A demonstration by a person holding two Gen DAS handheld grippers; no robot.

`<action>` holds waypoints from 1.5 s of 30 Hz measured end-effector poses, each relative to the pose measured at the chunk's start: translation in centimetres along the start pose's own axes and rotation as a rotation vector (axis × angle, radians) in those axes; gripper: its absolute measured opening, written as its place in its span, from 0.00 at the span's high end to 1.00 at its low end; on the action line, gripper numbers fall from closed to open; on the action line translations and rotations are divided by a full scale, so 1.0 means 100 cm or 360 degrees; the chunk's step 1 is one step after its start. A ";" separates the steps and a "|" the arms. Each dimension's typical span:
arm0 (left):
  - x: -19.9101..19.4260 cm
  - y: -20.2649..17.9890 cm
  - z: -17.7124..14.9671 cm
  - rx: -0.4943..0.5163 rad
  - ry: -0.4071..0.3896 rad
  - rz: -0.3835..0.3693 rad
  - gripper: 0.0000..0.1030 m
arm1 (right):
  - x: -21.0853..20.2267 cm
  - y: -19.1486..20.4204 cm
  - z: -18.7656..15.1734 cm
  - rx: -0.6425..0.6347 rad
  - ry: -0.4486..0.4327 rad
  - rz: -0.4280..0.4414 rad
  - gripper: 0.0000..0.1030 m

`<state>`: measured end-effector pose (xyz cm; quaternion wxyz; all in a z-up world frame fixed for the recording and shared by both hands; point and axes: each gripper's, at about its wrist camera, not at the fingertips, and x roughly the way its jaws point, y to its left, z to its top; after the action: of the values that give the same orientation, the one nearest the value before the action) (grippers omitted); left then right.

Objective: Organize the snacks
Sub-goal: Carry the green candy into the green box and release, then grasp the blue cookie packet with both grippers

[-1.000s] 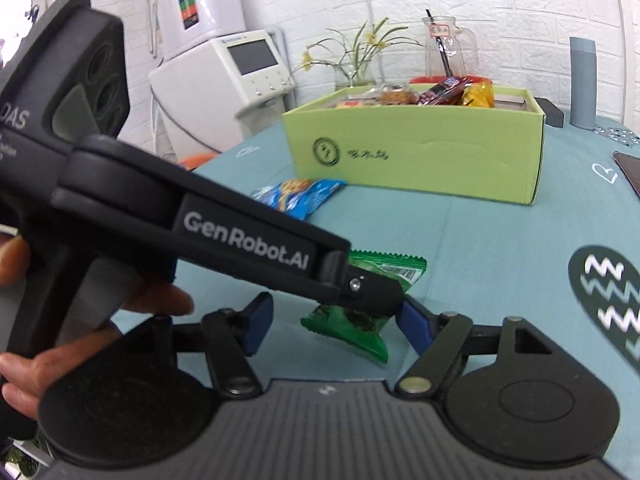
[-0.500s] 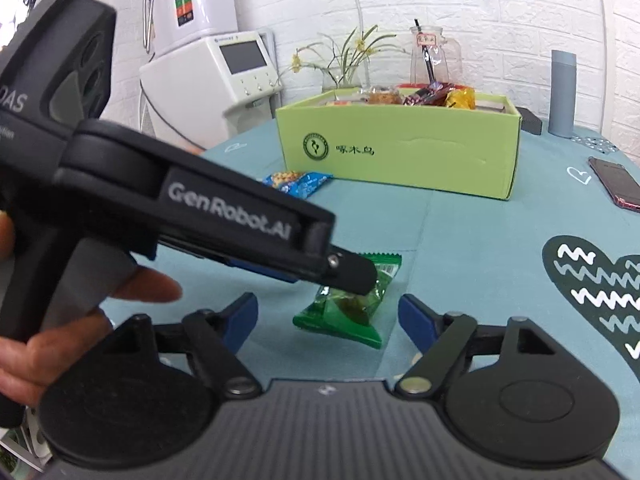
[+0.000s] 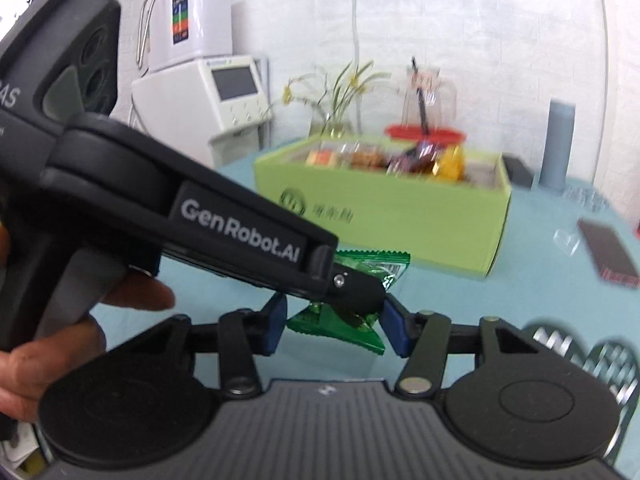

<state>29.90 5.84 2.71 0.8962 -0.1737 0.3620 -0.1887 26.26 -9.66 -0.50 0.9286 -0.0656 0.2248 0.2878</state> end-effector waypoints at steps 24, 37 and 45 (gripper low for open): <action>0.136 0.023 0.150 0.0167 -0.0082 0.0027 0.69 | 0.141 -0.126 0.079 0.0109 -0.0057 -0.0027 0.19; -0.023 0.068 0.069 0.0068 -0.0297 0.0284 0.48 | 0.044 -0.032 0.033 0.0063 -0.0104 0.0176 0.09; -0.036 0.164 0.012 -0.0288 -0.0105 0.0421 0.53 | 0.113 0.046 0.005 0.0004 0.0214 0.0407 0.09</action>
<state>31.81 21.97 -1.73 0.9054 -0.2105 0.3675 -0.0298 32.11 -0.06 -5.17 0.8673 -0.0544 0.2934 0.3984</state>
